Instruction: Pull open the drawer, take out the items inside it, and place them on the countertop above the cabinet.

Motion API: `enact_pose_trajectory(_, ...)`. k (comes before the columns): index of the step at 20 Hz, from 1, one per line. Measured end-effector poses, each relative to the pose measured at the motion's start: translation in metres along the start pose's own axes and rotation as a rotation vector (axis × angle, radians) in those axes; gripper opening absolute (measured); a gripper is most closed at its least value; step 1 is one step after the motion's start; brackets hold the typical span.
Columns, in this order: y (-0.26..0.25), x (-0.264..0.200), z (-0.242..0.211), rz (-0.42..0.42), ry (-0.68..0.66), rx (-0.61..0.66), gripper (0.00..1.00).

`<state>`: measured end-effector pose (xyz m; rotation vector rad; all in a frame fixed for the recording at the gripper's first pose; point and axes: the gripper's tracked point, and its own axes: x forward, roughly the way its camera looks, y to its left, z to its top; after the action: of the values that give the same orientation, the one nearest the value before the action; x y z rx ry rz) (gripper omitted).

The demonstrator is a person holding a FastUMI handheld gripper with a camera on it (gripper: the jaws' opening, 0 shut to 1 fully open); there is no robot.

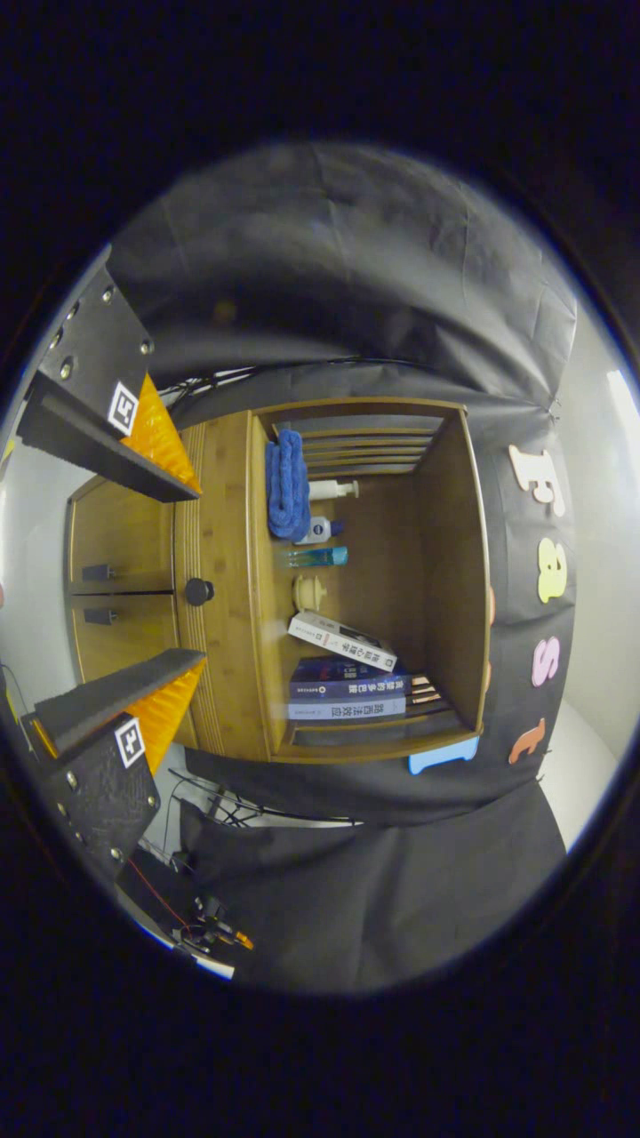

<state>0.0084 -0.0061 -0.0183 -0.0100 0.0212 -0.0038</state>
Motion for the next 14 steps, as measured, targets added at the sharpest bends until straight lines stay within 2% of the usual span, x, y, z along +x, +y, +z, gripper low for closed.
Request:
enact_pose_trajectory(7,-0.013,0.031,-0.03,-0.003,0.004,-0.03,0.99)
enact_pose_trajectory(10,-0.017,0.062,-0.057,0.022,0.029,-0.038,0.99)
enact_pose_trajectory(14,-0.029,0.113,-0.087,0.003,0.079,0.016,0.99)
